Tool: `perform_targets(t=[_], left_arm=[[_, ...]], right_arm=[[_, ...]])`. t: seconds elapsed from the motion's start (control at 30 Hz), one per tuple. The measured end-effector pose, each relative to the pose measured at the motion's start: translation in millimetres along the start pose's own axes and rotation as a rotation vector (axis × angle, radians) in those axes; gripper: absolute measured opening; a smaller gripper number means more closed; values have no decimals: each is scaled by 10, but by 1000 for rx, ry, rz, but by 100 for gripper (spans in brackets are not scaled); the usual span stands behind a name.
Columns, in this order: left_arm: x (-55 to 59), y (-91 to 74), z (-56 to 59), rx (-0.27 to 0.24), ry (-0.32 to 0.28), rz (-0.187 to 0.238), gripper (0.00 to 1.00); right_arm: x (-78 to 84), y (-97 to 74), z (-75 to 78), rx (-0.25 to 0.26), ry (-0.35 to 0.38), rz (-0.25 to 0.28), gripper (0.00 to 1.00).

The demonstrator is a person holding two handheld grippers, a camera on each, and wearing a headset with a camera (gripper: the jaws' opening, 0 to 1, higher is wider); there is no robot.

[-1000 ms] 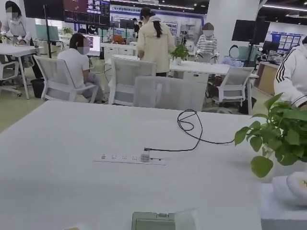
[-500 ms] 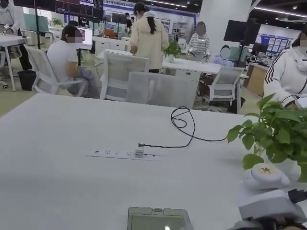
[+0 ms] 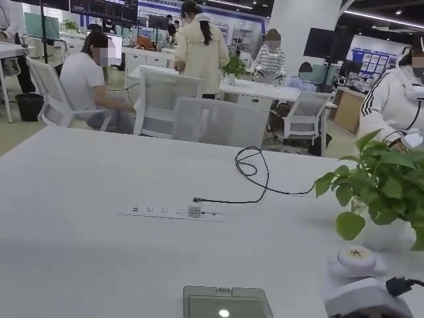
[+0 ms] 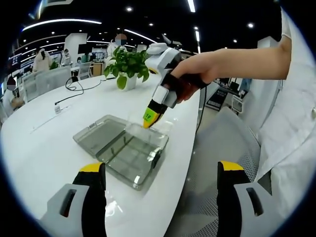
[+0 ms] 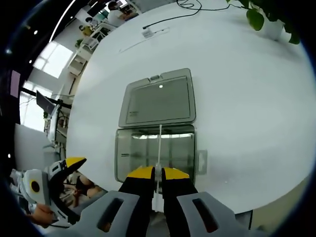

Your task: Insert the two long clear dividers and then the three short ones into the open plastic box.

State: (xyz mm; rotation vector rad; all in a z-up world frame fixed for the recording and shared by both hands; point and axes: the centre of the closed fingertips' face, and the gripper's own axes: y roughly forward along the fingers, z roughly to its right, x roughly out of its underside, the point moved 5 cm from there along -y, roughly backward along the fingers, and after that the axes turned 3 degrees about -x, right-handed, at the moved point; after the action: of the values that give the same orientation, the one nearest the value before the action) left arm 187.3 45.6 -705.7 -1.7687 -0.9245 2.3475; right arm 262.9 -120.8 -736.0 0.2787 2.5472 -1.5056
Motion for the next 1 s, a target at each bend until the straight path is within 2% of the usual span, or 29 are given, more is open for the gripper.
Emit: perform_targets(t=[0.07, 0.33, 1.0], left_arm=[[7, -2, -3, 3, -1, 3, 96], [4, 11, -13, 3, -30, 20, 95], [-44, 52, -8, 8, -45, 29, 94]], right_arm=[[-13, 18, -4, -5, 16, 3, 7], [-61, 75, 5, 19, -3, -5, 7], [-23, 180, 90, 30, 9, 1, 7]])
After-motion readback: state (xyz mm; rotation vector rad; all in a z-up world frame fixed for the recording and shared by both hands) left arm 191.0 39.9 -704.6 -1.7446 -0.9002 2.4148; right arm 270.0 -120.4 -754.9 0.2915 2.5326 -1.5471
